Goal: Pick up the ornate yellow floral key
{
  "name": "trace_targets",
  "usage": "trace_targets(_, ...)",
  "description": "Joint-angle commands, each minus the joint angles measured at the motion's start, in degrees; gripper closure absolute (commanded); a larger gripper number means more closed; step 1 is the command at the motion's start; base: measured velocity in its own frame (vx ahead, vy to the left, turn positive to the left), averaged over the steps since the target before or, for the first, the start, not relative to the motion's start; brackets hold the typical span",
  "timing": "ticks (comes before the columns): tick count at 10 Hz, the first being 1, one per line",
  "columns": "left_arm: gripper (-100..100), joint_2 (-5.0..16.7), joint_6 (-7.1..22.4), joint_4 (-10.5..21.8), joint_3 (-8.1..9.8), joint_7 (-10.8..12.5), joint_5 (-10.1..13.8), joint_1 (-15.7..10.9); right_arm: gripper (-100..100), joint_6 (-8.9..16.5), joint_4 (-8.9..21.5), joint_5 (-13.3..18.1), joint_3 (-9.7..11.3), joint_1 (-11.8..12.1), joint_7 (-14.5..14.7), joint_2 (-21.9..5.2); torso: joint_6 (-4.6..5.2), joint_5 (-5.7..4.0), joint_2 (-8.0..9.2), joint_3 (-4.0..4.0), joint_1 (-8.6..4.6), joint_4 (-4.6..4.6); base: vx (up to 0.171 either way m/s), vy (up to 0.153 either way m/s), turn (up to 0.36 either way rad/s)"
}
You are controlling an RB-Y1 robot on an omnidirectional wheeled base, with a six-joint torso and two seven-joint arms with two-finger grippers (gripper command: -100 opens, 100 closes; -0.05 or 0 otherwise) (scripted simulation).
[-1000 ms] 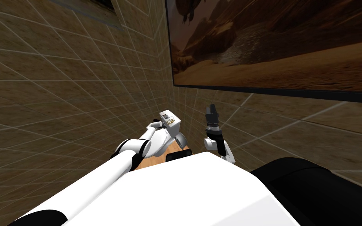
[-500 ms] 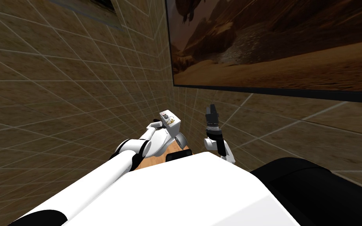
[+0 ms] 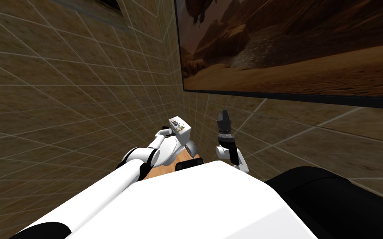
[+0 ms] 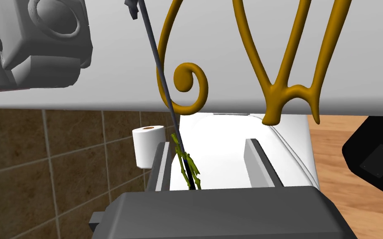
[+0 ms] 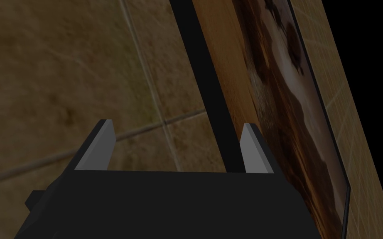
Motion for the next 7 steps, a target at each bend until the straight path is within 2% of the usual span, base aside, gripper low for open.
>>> trace_targets(1, 100, 0.0, 0.0, 0.0, 0.0, 0.0, 0.0, 0.0, 0, 0.0, 0.0, 0.0, 0.0, 0.0, 0.0, 0.0, 0.0, 0.0, 0.0, 0.0, 0.0, 0.0, 0.0, 0.0, 0.0)
trace_targets(4, 100, 0.05, -0.11, -0.06, 0.04, 0.04, 0.01, -0.07, 0, 0.0, 0.0, 0.0, 0.0, 0.0, 0.0, 0.0, 0.04, 0.01, -0.02, -0.05, 0.0, -0.07, 0.0, 0.0, 0.0)
trace_targets(5, 0, 0.05, -0.13, -0.07, 0.04, 0.05, 0.01, -0.07, 0, 0.0, 0.0, 0.0, 0.0, 0.0, 0.0, 0.0, 0.04, 0.01, -0.04, -0.06, 0.0, -0.08, 0.0, 0.0, 0.0)
trace_targets(6, 100, 0.06, -0.13, -0.07, 0.04, 0.05, 0.01, -0.07, 0, 0.0, 0.0, 0.0, 0.0, 0.0, 0.0, 0.0, 0.04, 0.01, -0.04, -0.06, 0.0, -0.08, 0.0, 0.0, 0.0)
trace_targets(7, 0, 0.06, -0.14, -0.08, 0.05, 0.05, 0.01, -0.08, 0, 0.0, 0.0, 0.0, 0.0, 0.0, 0.0, 0.0, 0.04, 0.01, -0.05, -0.07, 0.0, -0.08, 0.0, 0.0, 0.0)
